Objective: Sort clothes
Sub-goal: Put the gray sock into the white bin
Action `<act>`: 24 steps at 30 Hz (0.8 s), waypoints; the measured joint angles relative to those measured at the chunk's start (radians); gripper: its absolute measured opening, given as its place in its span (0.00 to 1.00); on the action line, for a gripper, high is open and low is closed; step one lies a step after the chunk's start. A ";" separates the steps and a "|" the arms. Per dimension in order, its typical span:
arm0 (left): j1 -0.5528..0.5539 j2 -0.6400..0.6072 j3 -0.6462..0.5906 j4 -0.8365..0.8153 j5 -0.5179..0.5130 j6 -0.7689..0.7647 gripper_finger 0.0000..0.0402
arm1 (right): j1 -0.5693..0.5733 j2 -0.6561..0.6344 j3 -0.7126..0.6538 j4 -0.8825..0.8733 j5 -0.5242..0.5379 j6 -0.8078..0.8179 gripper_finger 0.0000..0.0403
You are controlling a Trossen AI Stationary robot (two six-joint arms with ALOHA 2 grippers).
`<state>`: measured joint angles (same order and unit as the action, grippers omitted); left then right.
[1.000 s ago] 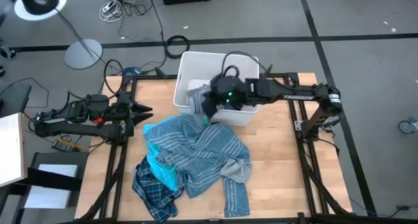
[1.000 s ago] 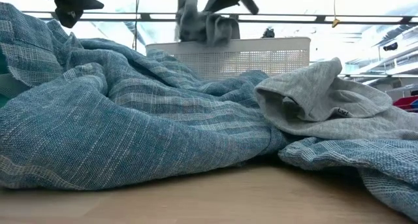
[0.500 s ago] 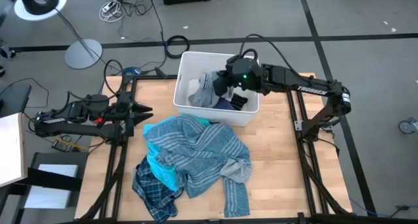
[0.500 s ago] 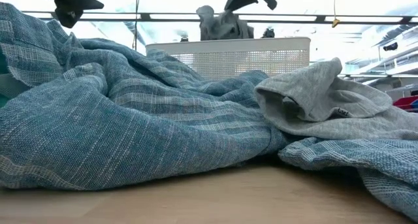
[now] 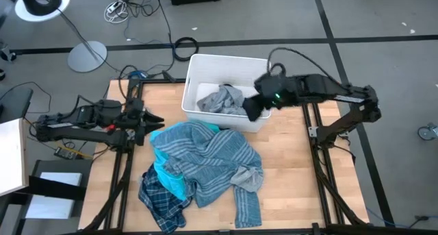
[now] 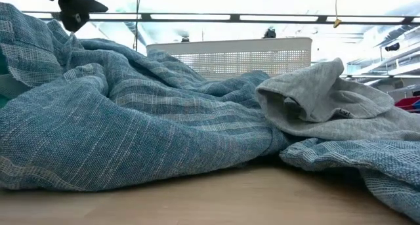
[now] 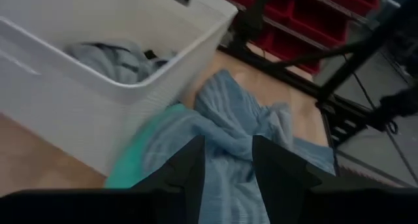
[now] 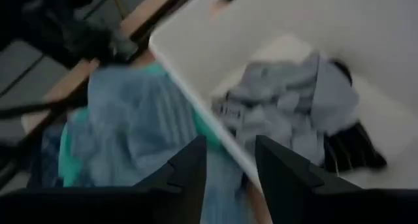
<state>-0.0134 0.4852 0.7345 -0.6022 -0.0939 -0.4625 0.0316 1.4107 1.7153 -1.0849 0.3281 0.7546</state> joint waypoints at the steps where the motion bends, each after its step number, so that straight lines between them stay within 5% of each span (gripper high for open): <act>1: -0.013 0.019 0.000 0.019 0.002 -0.008 0.33 | 0.037 -0.008 0.000 -0.037 0.015 0.025 0.32; 6: -0.110 0.131 0.010 0.175 -0.034 -0.029 0.32 | 0.240 -0.015 0.000 -0.229 0.067 0.199 0.30; 11: -0.228 0.287 0.092 0.181 -0.173 -0.038 0.32 | 0.434 0.031 0.000 -0.312 0.073 0.339 0.29; 24: -0.408 0.597 0.349 0.147 -0.349 -0.040 0.32 | 0.654 0.341 0.000 -0.315 0.072 0.233 0.29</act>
<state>-0.4218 1.0822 1.0835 -0.4549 -0.4432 -0.5026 0.6857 1.7521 1.7149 -1.4002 0.4001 0.9879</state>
